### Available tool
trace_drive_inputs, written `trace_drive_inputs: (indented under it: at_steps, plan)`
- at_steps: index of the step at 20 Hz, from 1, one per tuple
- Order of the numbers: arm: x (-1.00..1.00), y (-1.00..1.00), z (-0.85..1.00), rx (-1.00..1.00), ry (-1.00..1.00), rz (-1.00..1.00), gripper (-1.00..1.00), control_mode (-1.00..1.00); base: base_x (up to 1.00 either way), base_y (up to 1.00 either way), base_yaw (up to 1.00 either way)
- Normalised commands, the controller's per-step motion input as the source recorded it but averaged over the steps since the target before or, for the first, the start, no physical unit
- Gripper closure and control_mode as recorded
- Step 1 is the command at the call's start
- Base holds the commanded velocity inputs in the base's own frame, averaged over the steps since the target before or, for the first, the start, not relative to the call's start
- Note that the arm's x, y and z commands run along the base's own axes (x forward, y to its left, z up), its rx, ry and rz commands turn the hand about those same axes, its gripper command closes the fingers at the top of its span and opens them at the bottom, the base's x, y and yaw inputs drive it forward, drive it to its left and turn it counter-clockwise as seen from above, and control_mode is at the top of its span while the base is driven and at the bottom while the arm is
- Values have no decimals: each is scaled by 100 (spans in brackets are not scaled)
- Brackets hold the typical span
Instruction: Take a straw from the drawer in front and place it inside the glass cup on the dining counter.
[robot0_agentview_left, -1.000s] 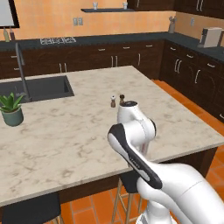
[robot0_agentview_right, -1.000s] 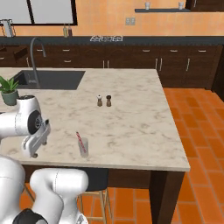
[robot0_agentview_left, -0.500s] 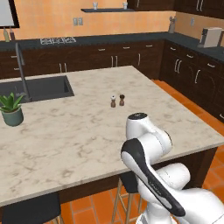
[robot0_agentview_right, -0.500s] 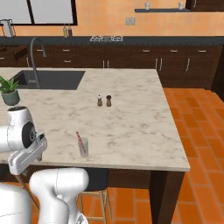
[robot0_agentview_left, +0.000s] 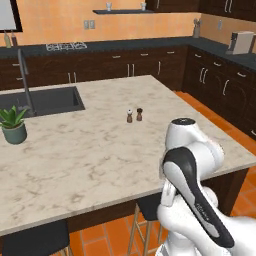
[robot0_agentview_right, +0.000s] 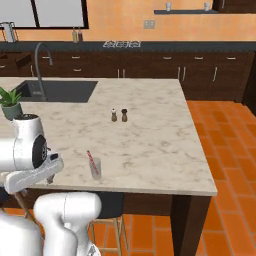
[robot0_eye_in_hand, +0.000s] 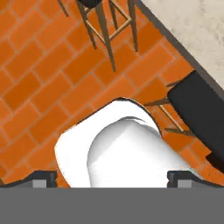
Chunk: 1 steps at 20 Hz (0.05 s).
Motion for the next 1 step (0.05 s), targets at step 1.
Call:
trace_drive_inputs:
  at_steps: [1]
  plan:
    - [22,-29,52,-5,0,-53,-100,-100,0,0,0]
